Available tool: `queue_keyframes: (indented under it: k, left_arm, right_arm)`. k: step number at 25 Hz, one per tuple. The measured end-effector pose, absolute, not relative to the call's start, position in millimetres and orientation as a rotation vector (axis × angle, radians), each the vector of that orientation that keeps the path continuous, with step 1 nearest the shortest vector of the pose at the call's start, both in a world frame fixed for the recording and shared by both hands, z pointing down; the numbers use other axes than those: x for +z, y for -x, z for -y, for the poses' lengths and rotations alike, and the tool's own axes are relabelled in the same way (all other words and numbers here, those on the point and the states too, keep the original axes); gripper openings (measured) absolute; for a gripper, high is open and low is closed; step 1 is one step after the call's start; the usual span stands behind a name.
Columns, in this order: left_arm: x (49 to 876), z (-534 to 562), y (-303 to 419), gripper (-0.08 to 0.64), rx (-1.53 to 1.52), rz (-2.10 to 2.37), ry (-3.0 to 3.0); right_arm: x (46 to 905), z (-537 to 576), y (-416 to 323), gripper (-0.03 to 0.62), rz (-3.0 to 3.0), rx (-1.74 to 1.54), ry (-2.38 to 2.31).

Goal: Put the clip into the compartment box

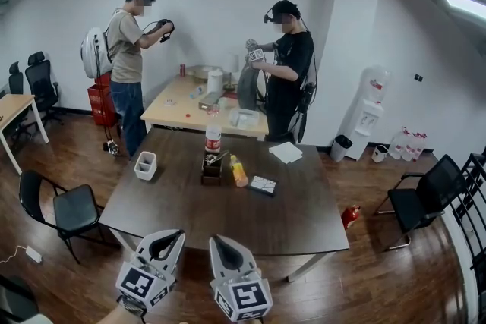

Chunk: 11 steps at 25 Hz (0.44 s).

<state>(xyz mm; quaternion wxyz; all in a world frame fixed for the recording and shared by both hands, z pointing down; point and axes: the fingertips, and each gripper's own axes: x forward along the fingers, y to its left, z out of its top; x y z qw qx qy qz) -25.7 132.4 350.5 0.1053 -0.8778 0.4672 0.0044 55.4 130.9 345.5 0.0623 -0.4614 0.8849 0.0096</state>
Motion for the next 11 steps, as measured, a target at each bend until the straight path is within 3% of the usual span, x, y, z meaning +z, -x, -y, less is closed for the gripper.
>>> queue_keyframes:
  k: [11]
  left_arm:
    - [345.1,-127.0,28.8,0.003,0.031,-1.36,2.579]
  right_arm:
    - [342.3,-125.6,-49.7,-0.008,-2.68,0.069,1.392]
